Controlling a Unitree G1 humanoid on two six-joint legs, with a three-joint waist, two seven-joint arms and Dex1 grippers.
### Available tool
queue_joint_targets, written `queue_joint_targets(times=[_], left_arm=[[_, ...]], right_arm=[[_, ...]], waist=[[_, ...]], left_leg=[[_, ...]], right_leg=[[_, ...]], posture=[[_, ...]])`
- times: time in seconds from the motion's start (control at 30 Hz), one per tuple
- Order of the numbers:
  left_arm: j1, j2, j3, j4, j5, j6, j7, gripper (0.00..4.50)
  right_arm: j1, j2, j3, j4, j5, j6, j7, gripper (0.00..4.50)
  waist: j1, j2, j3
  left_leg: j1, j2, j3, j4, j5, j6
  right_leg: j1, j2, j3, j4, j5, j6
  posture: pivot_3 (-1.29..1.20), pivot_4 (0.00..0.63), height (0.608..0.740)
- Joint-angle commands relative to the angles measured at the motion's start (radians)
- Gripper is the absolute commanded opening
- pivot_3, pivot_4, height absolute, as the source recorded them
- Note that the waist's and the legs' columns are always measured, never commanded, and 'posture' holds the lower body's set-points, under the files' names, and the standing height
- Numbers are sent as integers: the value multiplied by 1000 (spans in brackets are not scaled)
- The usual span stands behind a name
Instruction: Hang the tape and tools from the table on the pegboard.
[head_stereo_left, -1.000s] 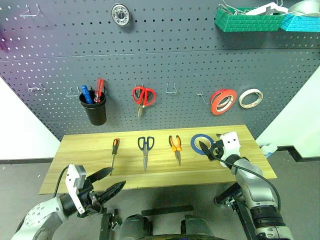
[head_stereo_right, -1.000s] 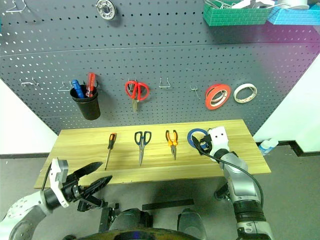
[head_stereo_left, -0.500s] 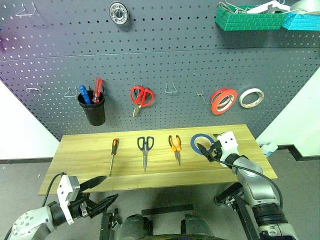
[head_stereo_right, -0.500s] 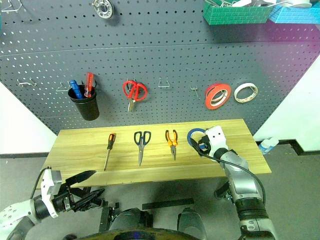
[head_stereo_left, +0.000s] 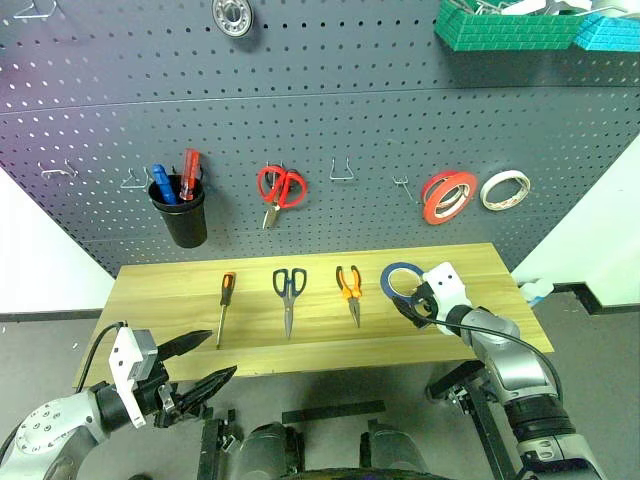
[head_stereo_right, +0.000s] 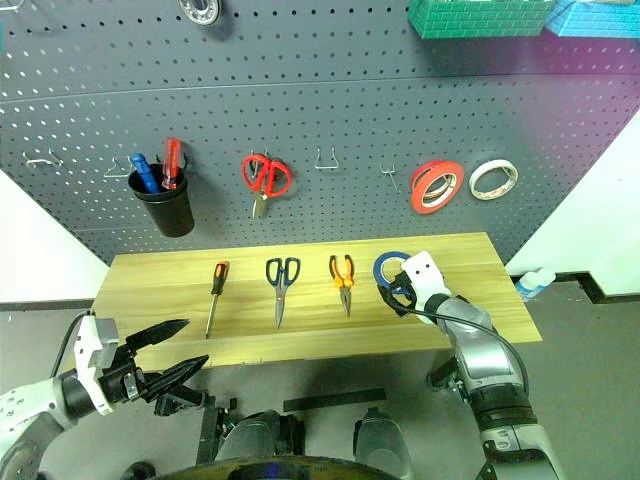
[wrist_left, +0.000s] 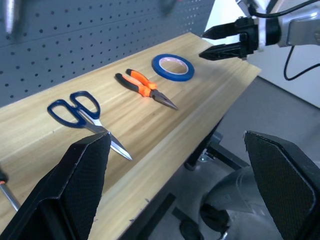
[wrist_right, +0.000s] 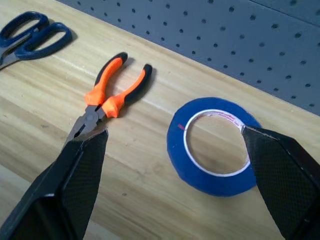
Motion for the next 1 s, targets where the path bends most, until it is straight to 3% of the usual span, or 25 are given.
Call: queue_joint_targets(times=[0.03,0.5,0.77,1.0], left_arm=[[27,-11,30,-72,-27,17,30,4437],[102,-24,42,-157,-49,46,65,4437],[96,-20,35,-174,-52,62,72,4437],[91,-25,22,-152,-43,49,62,4437]], right_arm=[[20,-3,2,-59,0,9,-2,4500],[44,-32,-2,-109,-1,53,12,4500],[11,-37,-4,-57,-13,40,0,4500],[-13,-22,7,-43,-20,38,-4,4500]], waist=[[1,-2,13],[1,-5,79],[1,-6,100],[1,-6,105]], left_leg=[[0,0,0,0,0,0],[-2,0,0,-2,0,0],[-5,0,-1,-2,0,0],[-17,0,-1,-2,2,3]], right_leg=[[0,0,0,0,0,0],[-2,-1,0,-3,0,-1],[-4,-1,0,-4,0,-1],[-12,0,-2,-3,1,2]], posture=[[-20,107,740],[-5,169,740],[-9,190,740],[-4,192,740]])
